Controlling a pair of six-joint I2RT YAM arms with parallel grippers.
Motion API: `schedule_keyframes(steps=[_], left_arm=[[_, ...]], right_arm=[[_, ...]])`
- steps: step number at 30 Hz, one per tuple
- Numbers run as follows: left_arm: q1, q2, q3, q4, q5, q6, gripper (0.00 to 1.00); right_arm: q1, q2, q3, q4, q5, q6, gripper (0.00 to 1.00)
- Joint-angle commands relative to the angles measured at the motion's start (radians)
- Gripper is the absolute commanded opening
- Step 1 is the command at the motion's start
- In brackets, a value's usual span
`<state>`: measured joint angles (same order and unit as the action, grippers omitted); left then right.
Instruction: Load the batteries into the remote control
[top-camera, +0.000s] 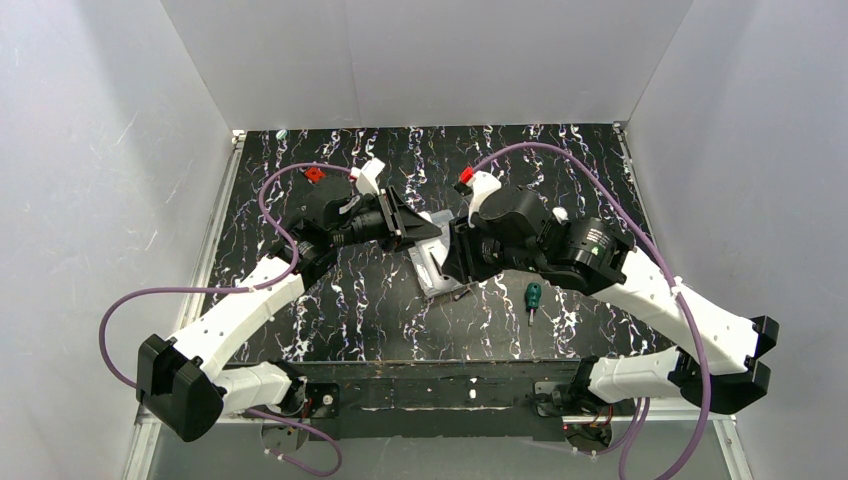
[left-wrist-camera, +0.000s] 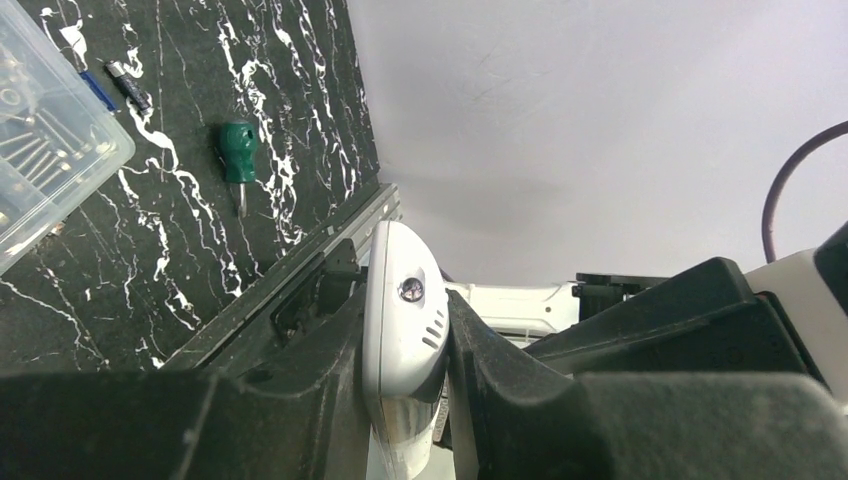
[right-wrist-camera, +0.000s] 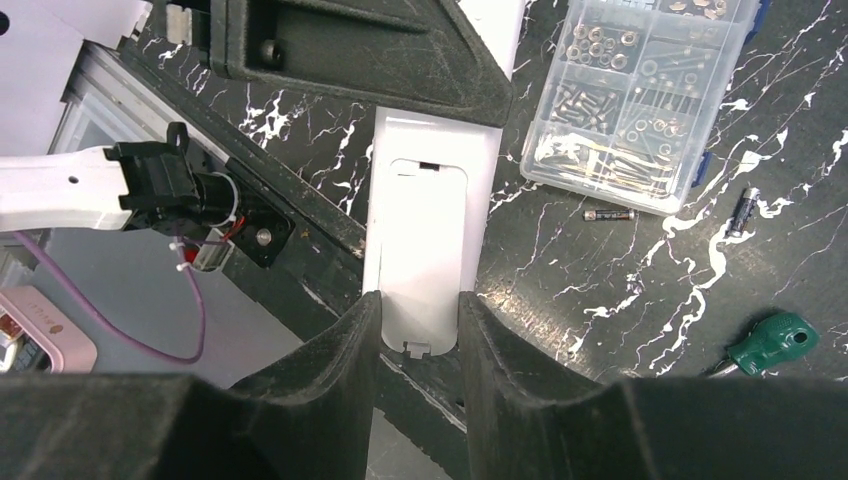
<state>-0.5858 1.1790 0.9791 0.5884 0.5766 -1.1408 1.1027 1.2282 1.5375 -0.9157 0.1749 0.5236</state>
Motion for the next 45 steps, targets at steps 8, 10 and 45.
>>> schedule_keyframes(steps=[8, 10, 45], left_arm=[[0.0, -0.041, 0.042, -0.17, -0.04, 0.129, 0.0], [0.005, -0.05, 0.03, -0.209, -0.057, 0.155, 0.0], [0.017, -0.307, 0.064, -0.639, -0.138, 0.398, 0.0]], right_arm=[[0.004, -0.055, -0.005, 0.022, -0.019, -0.029, 0.39], [0.004, -0.062, -0.007, 0.017, 0.012, -0.038, 0.39], [-0.298, 0.4, -0.255, 0.375, -0.147, -0.244, 0.39]])
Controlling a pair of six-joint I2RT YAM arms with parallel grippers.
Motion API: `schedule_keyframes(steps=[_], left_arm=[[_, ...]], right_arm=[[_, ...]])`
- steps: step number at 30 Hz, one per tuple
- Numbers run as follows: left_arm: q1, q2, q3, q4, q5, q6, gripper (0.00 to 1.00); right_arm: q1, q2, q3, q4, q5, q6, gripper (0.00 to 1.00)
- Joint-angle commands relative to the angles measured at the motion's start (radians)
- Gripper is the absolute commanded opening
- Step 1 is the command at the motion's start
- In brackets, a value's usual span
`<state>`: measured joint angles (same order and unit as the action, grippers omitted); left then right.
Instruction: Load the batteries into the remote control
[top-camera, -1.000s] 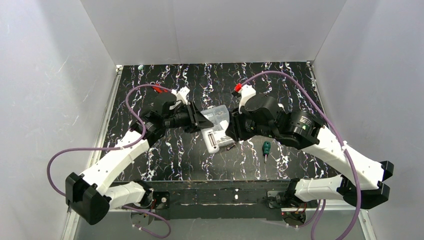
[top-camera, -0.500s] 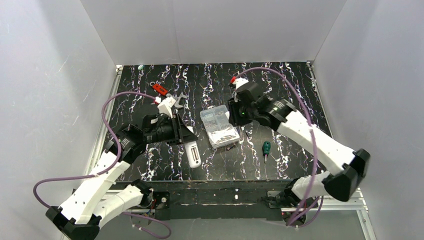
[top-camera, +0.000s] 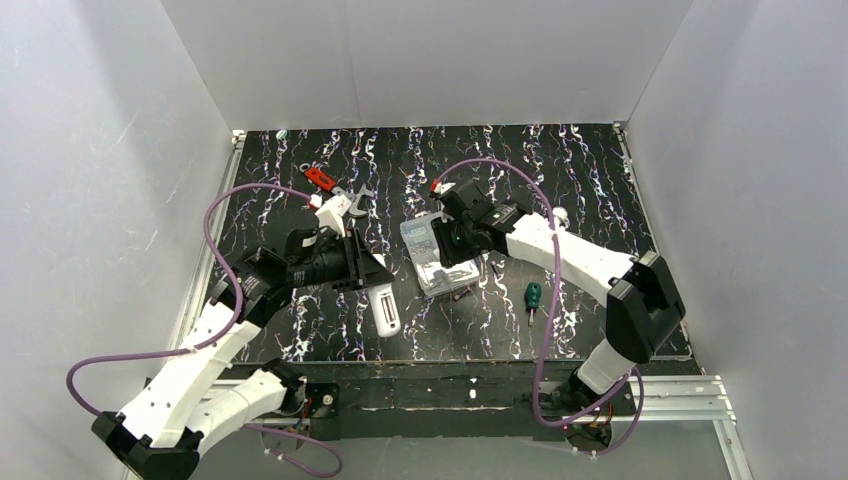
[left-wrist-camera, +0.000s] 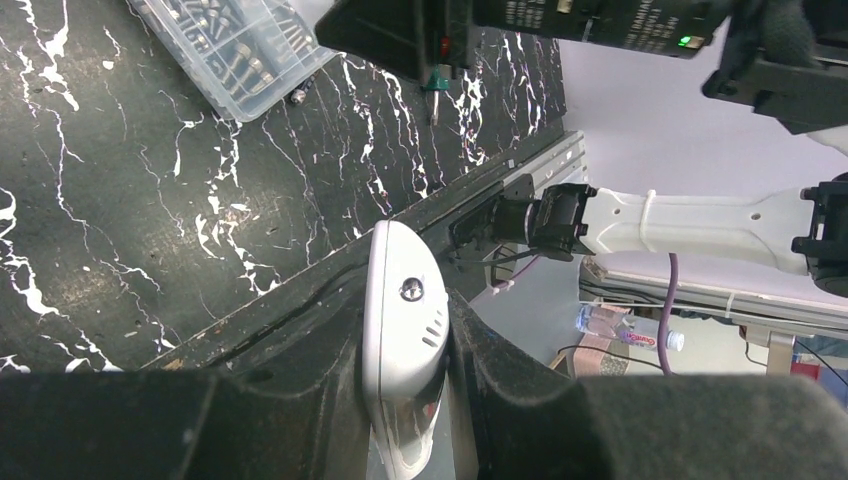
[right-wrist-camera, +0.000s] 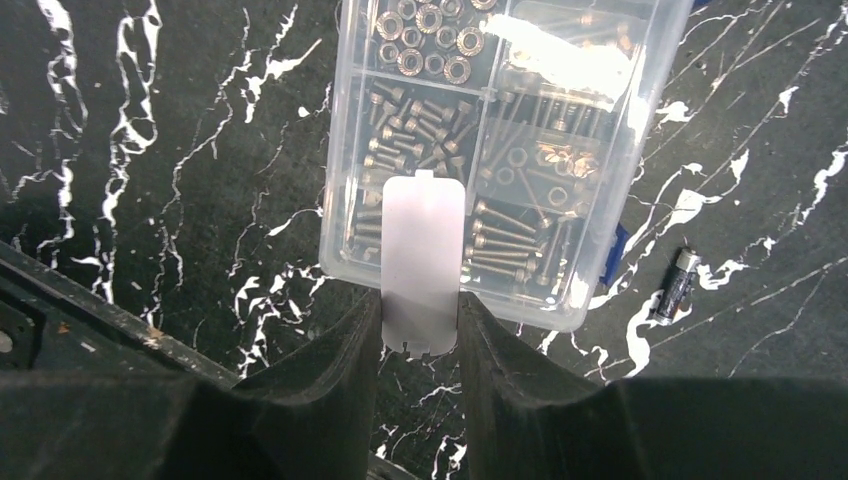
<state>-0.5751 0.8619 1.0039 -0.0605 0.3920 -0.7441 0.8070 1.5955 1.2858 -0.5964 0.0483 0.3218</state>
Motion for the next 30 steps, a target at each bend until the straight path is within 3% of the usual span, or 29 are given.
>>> schedule_keyframes(steps=[1, 6, 10, 15, 23, 30], left_arm=[[0.006, 0.014, 0.041, 0.014, 0.049, -0.001, 0.0], [0.006, 0.023, 0.047, 0.022, 0.056, 0.0, 0.0], [0.006, 0.02, 0.043, 0.028, 0.05, -0.003, 0.0], [0.006, 0.018, 0.039, 0.028, 0.046, -0.003, 0.0], [0.006, 0.048, 0.026, 0.069, 0.069, -0.018, 0.0], [0.006, 0.079, 0.03, 0.106, 0.092, -0.031, 0.0]], right_arm=[[-0.002, 0.043, 0.0, 0.056, -0.014, -0.049, 0.4], [-0.003, 0.091, 0.042, 0.047, -0.002, -0.063, 0.58], [-0.004, 0.091, 0.066, 0.046, 0.028, -0.05, 0.64], [-0.053, -0.006, 0.029, 0.025, 0.055, 0.003, 0.66], [-0.21, -0.234, -0.222, 0.02, 0.028, 0.068, 0.64], [-0.271, -0.222, -0.312, 0.043, 0.013, 0.118, 0.61]])
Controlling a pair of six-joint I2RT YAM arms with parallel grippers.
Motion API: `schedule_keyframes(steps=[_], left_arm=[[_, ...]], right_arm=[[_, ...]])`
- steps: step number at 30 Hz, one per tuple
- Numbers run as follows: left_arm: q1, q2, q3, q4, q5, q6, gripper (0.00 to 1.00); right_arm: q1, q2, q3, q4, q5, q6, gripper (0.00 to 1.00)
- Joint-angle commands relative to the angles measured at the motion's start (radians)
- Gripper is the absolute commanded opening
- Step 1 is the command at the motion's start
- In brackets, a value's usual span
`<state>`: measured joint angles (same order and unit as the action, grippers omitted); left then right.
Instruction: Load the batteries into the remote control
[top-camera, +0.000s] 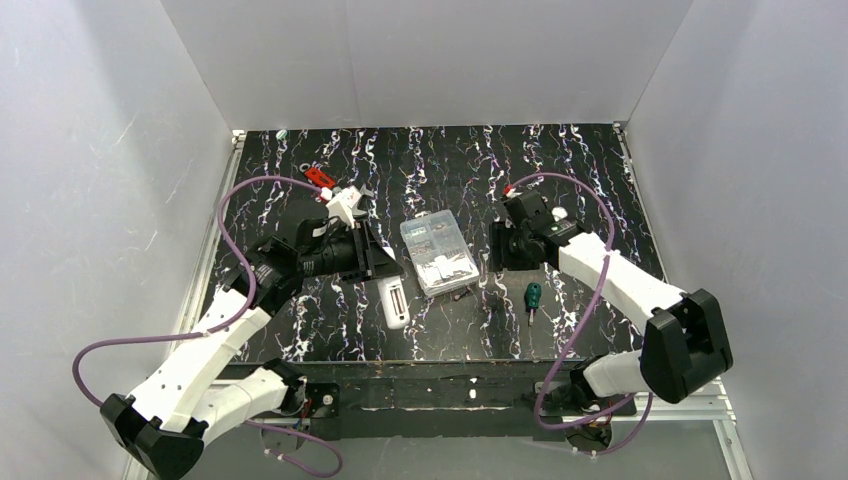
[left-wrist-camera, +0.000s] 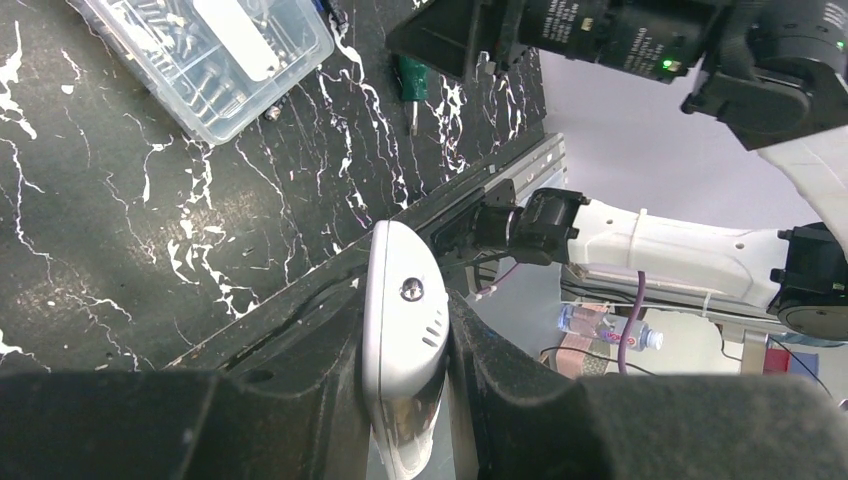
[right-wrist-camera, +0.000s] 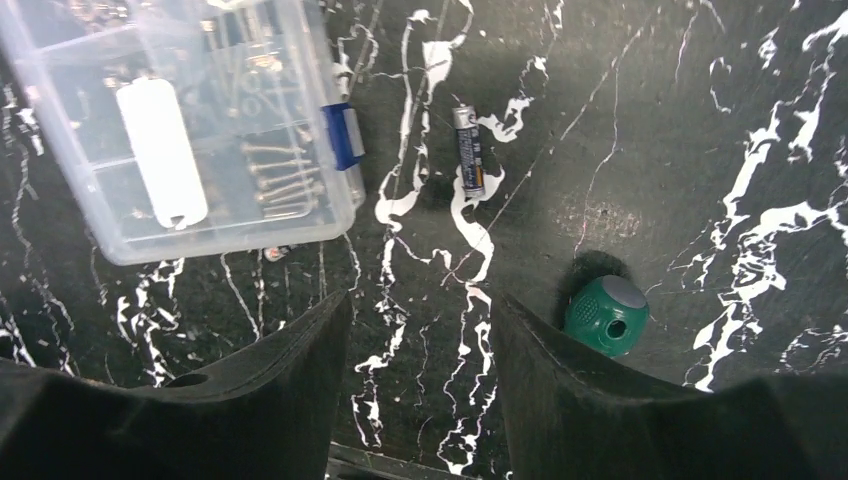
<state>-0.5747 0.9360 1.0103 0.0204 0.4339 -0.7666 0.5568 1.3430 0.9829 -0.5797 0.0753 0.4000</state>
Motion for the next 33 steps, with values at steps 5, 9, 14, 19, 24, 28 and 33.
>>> schedule_keyframes(steps=[5, 9, 14, 19, 24, 28, 33], left_arm=[[0.006, 0.003, 0.036, 0.006, 0.055, 0.001, 0.0], [0.006, -0.011, 0.035, -0.011, 0.047, 0.008, 0.0], [0.006, -0.017, 0.027, -0.004, 0.034, 0.003, 0.0], [0.005, -0.006, 0.039, -0.003, 0.038, 0.005, 0.0], [0.006, 0.003, 0.045, -0.006, 0.041, 0.008, 0.0], [0.006, 0.002, 0.043, -0.009, 0.04, 0.01, 0.0], [0.006, -0.003, 0.038, -0.008, 0.031, 0.011, 0.0]], right_arm=[[-0.03, 0.122, 0.006, 0.073, 0.036, 0.05, 0.51], [-0.035, 0.168, 0.011, 0.128, 0.038, 0.05, 0.46], [-0.038, 0.247, 0.057, 0.116, 0.069, 0.028, 0.43], [-0.048, 0.298, 0.097, 0.11, 0.09, 0.011, 0.42], [-0.056, 0.348, 0.125, 0.111, 0.081, -0.011, 0.39], [-0.058, 0.375, 0.14, 0.112, 0.074, -0.024, 0.36], [-0.058, 0.398, 0.146, 0.11, 0.057, -0.03, 0.33]])
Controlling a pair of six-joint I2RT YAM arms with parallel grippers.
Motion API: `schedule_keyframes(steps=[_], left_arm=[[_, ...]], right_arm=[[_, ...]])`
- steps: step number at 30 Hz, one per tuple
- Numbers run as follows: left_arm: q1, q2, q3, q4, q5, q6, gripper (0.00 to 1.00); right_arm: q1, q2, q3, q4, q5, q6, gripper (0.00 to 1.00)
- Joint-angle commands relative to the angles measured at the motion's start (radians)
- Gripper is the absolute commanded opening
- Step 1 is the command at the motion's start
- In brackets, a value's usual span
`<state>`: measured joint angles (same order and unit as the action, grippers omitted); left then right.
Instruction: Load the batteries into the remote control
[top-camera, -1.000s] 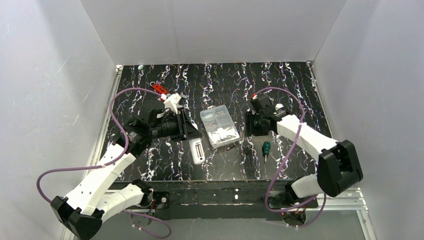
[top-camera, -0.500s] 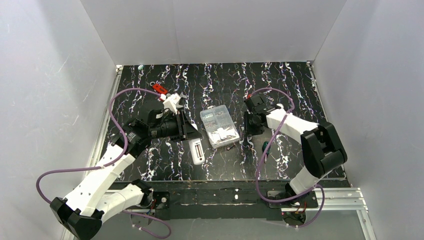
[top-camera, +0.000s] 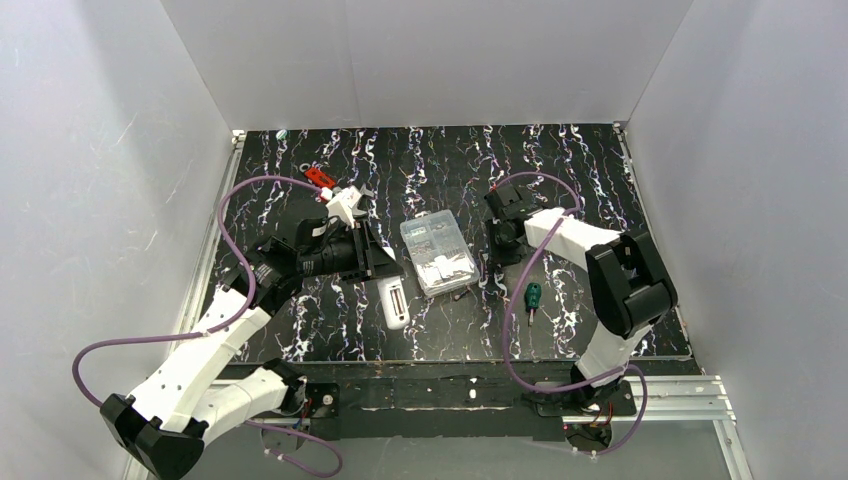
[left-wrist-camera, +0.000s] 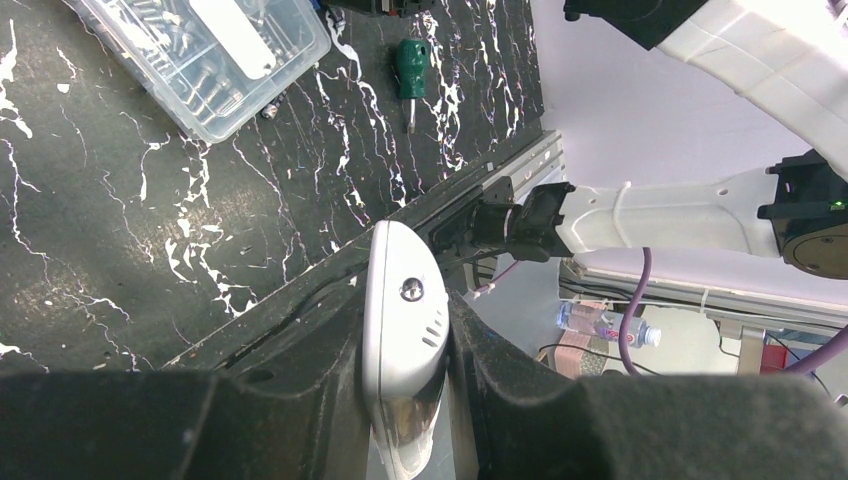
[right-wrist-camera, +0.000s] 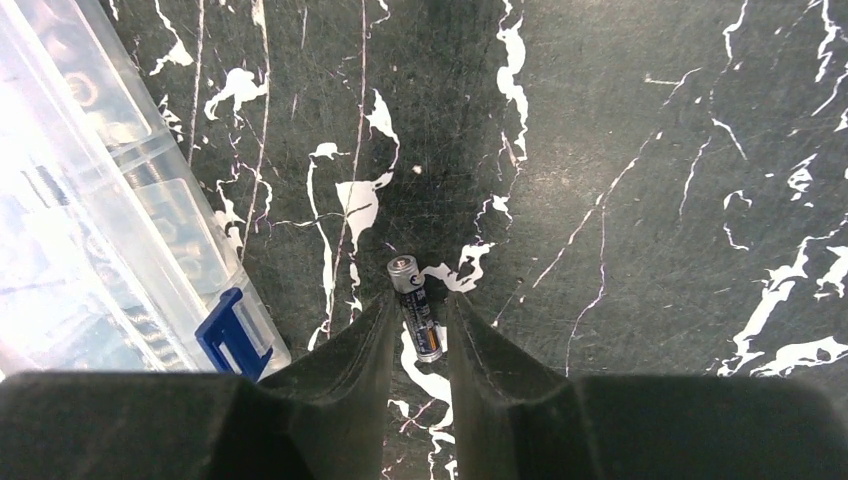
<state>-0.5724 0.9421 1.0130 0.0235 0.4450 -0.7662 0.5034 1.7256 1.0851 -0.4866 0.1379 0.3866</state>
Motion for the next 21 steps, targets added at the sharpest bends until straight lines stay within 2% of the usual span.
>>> schedule_keyframes(steps=[1, 11, 12, 13, 14, 17, 19, 20, 21], left_arm=[[0.003, -0.011, 0.034, -0.01, 0.02, 0.009, 0.0], [0.003, -0.004, 0.03, -0.005, 0.021, 0.009, 0.0], [0.003, -0.003, 0.031, -0.007, 0.021, 0.011, 0.0], [0.003, -0.001, 0.033, -0.009, 0.024, 0.011, 0.0], [0.003, 0.003, 0.037, -0.008, 0.026, 0.011, 0.0], [0.003, 0.027, 0.033, 0.022, 0.035, -0.003, 0.0], [0.003, 0.05, 0.043, 0.051, 0.042, -0.015, 0.0], [0.003, 0.043, 0.047, 0.065, 0.022, -0.021, 0.0], [0.003, 0.034, 0.046, 0.07, 0.007, -0.017, 0.0]], right_arm=[[-0.005, 0.018, 0.044, 0.018, -0.013, -0.019, 0.33], [-0.005, 0.046, 0.051, 0.014, -0.028, -0.027, 0.26], [-0.005, 0.046, 0.054, 0.01, -0.03, -0.027, 0.23], [-0.005, 0.034, 0.058, 0.001, -0.036, -0.027, 0.17], [-0.004, -0.013, 0.058, -0.014, -0.034, -0.022, 0.09], [-0.011, -0.22, 0.045, -0.042, -0.077, -0.044, 0.04], [-0.011, -0.418, 0.016, -0.022, -0.271, -0.094, 0.01], [-0.01, -0.579, -0.045, 0.081, -0.399, -0.108, 0.01], [-0.009, -0.666, -0.094, 0.166, -0.447, -0.098, 0.01]])
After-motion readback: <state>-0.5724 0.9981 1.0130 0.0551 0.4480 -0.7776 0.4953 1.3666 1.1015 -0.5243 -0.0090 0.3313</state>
